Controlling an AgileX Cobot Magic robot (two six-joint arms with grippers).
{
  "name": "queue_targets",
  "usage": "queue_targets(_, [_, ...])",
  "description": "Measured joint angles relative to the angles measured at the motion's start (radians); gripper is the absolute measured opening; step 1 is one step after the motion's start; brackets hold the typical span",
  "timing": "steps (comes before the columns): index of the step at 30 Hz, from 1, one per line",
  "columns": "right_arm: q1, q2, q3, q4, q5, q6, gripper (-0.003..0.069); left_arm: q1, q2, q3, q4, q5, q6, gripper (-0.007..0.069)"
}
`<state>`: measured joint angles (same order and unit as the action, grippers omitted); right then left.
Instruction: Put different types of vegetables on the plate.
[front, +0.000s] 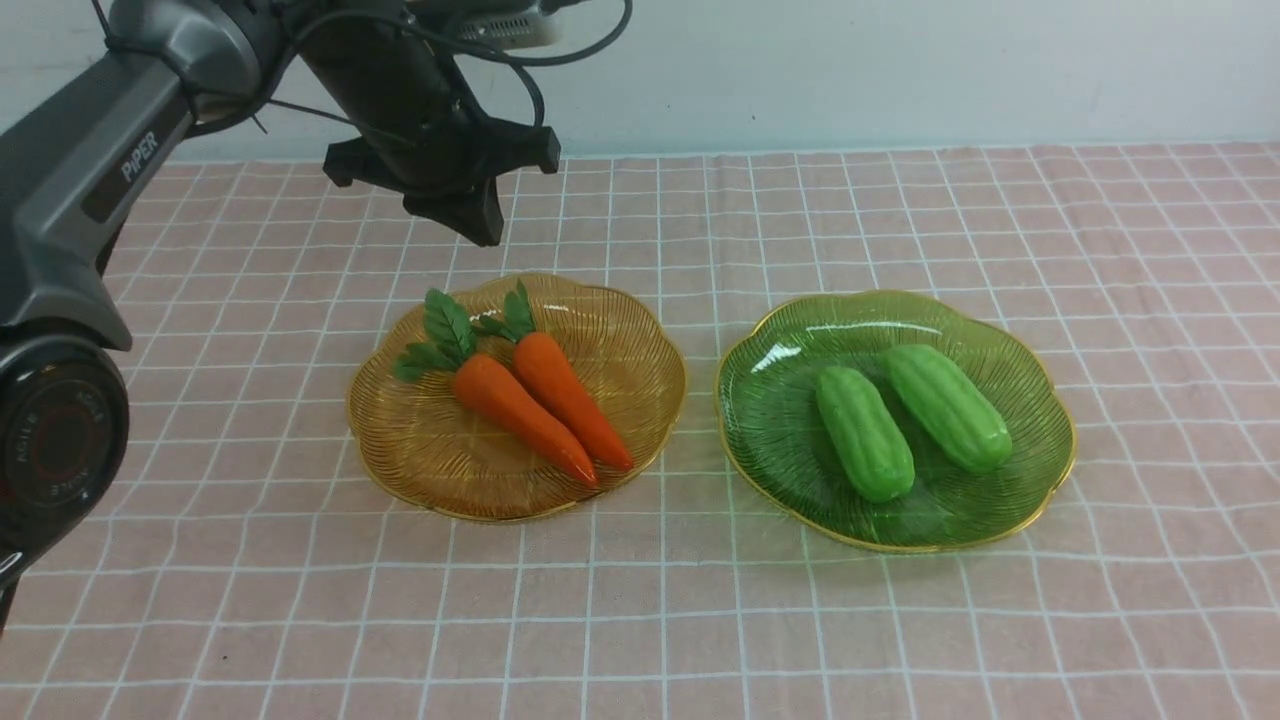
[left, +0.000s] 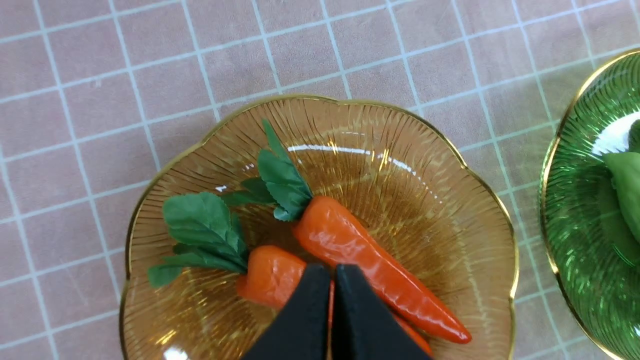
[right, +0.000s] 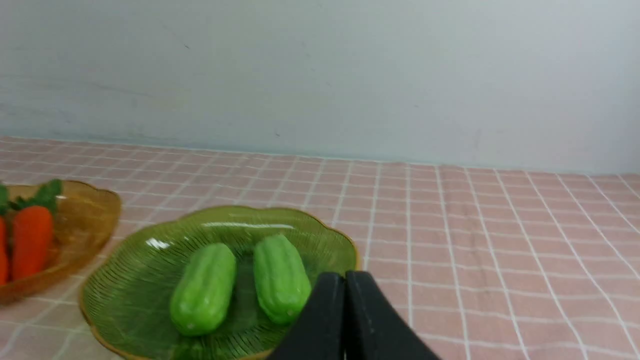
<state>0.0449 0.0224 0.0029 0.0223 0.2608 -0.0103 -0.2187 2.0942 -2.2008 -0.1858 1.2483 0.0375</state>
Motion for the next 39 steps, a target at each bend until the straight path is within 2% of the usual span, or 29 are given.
queue_targets(10, [-0.009, -0.032, 0.024, 0.0, 0.077, 0.0, -0.0015, 0.0, -0.18, 0.191, 0.036, 0.0, 0.037, -0.0003])
queue_targets(23, [-0.009, -0.032, 0.024, 0.0, 0.12, 0.0, -0.0015, 0.0, -0.56, 0.441, 0.164, 0.001, 0.045, -0.0003])
queue_targets(32, [-0.009, -0.032, 0.024, 0.0, 0.121, 0.0, -0.0015, 0.0, -0.791, 0.577, 0.169, 0.006, 0.034, -0.0003])
queue_targets(39, [-0.009, -0.032, 0.024, 0.0, 0.121, 0.0, -0.0015, 0.0, -1.0, 0.758, 0.169, 0.005, 0.023, -0.0003])
